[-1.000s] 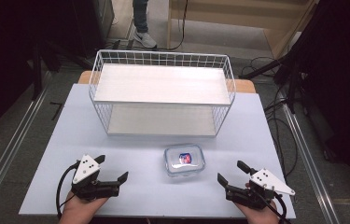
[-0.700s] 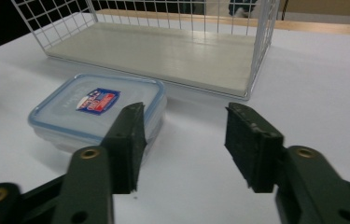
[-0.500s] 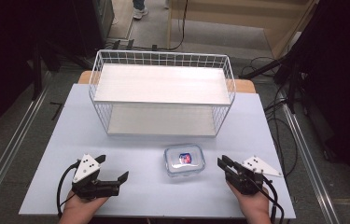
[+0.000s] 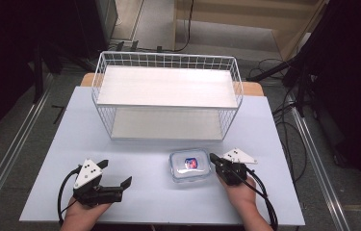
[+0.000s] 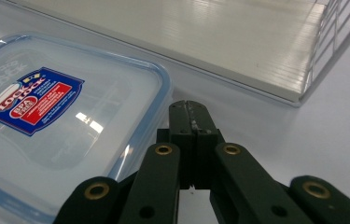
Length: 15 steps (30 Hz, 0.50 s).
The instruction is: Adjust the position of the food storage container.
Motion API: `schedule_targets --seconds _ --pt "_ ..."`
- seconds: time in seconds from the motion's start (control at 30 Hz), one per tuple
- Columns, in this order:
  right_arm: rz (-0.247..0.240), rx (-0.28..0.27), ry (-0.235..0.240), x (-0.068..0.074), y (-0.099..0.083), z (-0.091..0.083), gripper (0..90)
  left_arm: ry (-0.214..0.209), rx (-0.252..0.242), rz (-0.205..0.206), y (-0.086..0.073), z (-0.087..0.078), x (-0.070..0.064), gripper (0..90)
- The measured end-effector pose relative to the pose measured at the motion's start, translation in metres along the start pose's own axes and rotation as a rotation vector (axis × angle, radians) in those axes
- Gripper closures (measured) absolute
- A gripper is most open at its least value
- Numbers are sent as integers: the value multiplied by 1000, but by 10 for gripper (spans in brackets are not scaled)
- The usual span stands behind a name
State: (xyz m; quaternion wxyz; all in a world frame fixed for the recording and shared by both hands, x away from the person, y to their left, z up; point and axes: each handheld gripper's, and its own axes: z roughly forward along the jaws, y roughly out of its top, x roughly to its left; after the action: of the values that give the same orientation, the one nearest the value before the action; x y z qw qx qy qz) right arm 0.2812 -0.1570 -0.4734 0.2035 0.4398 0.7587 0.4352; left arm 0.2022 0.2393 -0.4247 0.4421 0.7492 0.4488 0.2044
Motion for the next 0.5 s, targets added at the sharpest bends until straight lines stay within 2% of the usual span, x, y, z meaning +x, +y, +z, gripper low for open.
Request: schedule_targets --seconds 0.2,0.23,0.33,0.37,0.4,0.5 --pt "6 -9 6 -2 4 5 900 -11 1 -4 0 1 0 35" --pt "3 -9 27 0 3 5 900 -16 3 -5 0 1 -1 35" --pt "-6 -7 44 3 3 5 900 -17 3 -10 0 2 -1 35" --pt "-22 -3 61 9 2 6 900 -19 5 -13 0 2 -1 35" --pt "-22 -3 61 9 2 6 900 -19 5 -13 0 2 -1 35" --pt "-34 3 101 22 2 6 900 -21 3 -14 0 2 -1 35"
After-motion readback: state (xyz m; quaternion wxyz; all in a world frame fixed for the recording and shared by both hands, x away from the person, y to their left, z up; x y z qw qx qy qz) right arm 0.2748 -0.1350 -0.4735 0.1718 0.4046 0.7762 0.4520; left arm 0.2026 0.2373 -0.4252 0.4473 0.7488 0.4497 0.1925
